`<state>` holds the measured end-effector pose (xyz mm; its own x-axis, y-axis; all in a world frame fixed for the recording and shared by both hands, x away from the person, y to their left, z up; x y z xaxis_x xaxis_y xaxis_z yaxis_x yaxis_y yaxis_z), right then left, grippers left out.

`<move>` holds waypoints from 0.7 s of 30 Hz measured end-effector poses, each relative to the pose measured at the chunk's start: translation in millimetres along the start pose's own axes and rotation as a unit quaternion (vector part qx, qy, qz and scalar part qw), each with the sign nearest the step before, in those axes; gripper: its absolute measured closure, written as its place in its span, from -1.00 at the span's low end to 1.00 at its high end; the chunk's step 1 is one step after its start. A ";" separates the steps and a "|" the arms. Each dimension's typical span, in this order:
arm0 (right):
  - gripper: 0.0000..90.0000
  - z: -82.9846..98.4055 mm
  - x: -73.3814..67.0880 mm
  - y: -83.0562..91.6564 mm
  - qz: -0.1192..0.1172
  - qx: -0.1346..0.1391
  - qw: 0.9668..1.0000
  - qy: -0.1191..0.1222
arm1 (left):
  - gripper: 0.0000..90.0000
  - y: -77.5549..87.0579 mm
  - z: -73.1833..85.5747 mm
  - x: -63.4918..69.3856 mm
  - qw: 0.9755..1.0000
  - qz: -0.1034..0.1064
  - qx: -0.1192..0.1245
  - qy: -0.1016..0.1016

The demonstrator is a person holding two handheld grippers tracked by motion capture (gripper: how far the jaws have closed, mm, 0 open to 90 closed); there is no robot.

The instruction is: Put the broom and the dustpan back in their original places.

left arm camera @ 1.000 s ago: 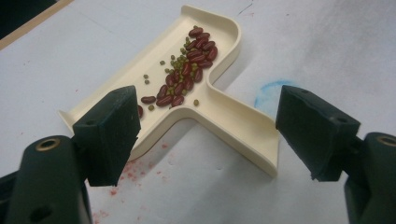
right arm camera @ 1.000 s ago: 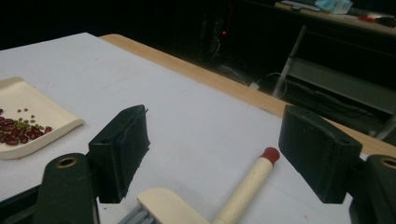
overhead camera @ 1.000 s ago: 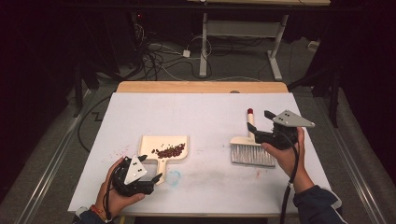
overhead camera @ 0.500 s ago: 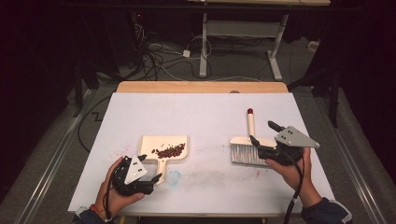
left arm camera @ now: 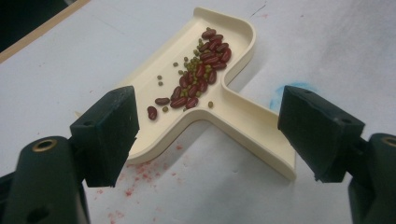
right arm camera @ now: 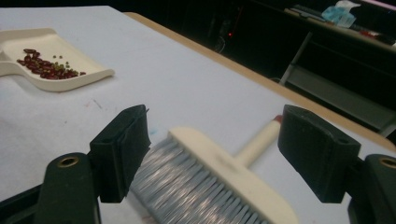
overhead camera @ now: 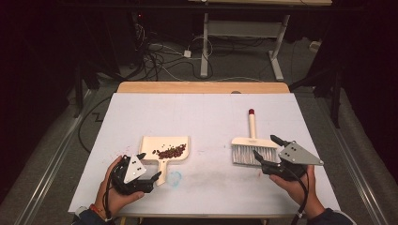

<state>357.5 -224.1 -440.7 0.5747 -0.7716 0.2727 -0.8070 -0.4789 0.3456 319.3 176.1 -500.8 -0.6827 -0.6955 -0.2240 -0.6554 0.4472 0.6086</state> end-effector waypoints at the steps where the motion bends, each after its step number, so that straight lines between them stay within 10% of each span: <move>1: -0.44 4.0 -1.8 0.1 -0.001 -0.002 1.000 -0.003 | -0.55 -0.7 0.2 0.3 1.000 0.000 -0.002 -0.001; 21: -0.43 28.5 -28.3 5.6 -0.023 -0.008 1.000 0.019 | -0.55 3.0 1.4 3.5 1.000 -0.010 -0.005 -0.007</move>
<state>332.8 -216.8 -472.0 0.6155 -0.7328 0.2899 -0.7779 -0.5058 0.3729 314.4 175.8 -500.8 -0.6746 -0.6958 -0.2467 -0.6653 0.4281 0.6117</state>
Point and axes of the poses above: each handheld gripper's, and its own axes: y roughly backward along the jaws, z roughly out of its underside, x roughly to its right, the point moved 6 cm from there along -y, roughly forward along the jaws
